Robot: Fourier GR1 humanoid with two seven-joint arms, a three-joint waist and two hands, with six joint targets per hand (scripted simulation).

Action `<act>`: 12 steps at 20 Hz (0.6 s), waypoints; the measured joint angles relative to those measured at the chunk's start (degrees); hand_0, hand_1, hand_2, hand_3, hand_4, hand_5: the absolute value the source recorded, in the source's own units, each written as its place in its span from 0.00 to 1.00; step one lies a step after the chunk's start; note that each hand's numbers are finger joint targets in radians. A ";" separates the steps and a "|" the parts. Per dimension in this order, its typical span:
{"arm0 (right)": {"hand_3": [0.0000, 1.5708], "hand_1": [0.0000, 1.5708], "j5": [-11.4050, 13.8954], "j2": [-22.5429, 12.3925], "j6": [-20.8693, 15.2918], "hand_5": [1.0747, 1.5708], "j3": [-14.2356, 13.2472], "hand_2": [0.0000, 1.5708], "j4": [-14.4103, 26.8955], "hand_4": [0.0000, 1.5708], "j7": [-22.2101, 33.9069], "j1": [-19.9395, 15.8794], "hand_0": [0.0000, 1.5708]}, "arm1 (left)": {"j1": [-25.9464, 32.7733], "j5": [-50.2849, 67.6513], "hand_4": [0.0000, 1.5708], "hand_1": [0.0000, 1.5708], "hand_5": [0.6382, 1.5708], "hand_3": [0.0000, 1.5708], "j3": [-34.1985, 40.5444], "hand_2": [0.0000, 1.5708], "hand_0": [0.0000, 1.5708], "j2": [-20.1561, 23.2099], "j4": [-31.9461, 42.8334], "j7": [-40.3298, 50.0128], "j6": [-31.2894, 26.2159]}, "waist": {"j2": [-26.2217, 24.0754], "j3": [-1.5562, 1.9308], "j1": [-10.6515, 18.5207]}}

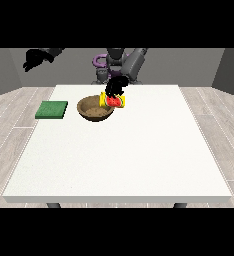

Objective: Pick the cup and pour the ball into the bowl, then pick the bowl and place it on the pad

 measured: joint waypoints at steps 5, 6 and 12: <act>0.40 0.00 0.29 1.29 0.62 0.99 1.32 0.22 1.12 0.37 -0.37 -2.34 0.00 | -0.03 -8.79 0.96 0.97 0.57 1.00 -7.93 1.00 0.97 -0.93 0.71 8.06 -4.13 | 0.77 0.02 -2.81; 0.39 0.00 0.22 1.06 0.73 0.99 1.04 0.22 1.67 0.37 -0.72 -2.46 0.00 | -0.29 -10.36 0.96 0.97 0.58 1.00 -9.28 1.00 0.97 -1.13 0.62 9.17 -5.32 | 0.80 0.00 -2.67; 0.41 0.00 0.70 1.55 0.10 0.99 0.78 0.23 4.68 0.37 -2.52 -3.46 0.00 | -0.19 -17.55 0.94 0.97 0.61 1.00 -15.73 1.00 0.97 -1.62 -4.05 14.93 -13.58 | 0.95 -0.05 -2.05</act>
